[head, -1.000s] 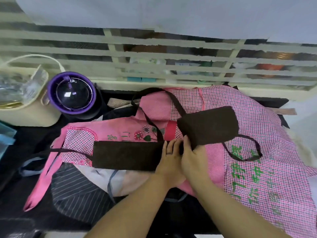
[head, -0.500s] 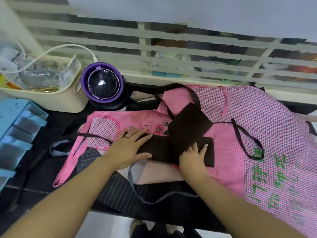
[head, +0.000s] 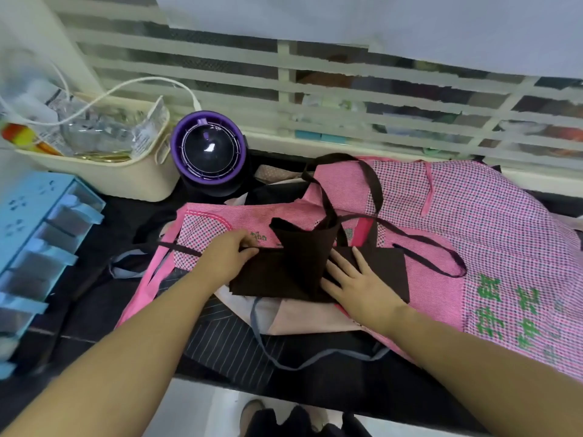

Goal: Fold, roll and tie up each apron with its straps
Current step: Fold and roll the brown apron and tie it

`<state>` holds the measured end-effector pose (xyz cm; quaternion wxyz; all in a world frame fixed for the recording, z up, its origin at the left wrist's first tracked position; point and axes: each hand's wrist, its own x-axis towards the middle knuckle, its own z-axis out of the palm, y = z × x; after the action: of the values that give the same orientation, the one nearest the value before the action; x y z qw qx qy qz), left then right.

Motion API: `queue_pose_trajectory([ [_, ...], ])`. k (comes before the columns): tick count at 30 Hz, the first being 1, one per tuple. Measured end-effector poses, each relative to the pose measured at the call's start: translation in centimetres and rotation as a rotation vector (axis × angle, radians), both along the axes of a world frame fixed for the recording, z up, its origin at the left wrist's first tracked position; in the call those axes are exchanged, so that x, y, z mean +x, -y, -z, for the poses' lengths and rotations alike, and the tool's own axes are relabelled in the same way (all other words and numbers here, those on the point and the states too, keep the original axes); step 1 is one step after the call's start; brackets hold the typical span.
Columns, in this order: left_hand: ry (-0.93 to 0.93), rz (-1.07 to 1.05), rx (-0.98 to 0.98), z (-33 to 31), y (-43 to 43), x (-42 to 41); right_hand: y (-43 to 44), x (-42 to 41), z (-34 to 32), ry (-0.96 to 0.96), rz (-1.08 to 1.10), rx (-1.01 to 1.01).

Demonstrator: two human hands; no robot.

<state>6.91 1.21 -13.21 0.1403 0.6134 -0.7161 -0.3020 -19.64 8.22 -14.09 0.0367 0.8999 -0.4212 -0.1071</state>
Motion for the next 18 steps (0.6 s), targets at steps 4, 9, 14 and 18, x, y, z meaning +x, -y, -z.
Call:
queue_pose_trajectory([
  [4, -0.067, -0.025, 0.039, -0.4, 0.3, -0.1, 1.0, -0.3, -1.5, 0.037, -0.039, 0.152],
  [9, 0.197, -0.058, -0.165, -0.3, -0.7, 0.2, 1.4, 2.7, -2.8, 0.310, 0.208, 0.319],
  [14, 0.232, -0.003, -0.046, -1.6, -2.3, 1.0, 0.7, 6.5, -1.8, 0.419, 0.376, 0.233],
  [18, -0.220, -0.244, 0.347, -3.1, -2.7, 0.8, 1.1, 7.9, -1.1, 0.359, 0.363, 0.189],
])
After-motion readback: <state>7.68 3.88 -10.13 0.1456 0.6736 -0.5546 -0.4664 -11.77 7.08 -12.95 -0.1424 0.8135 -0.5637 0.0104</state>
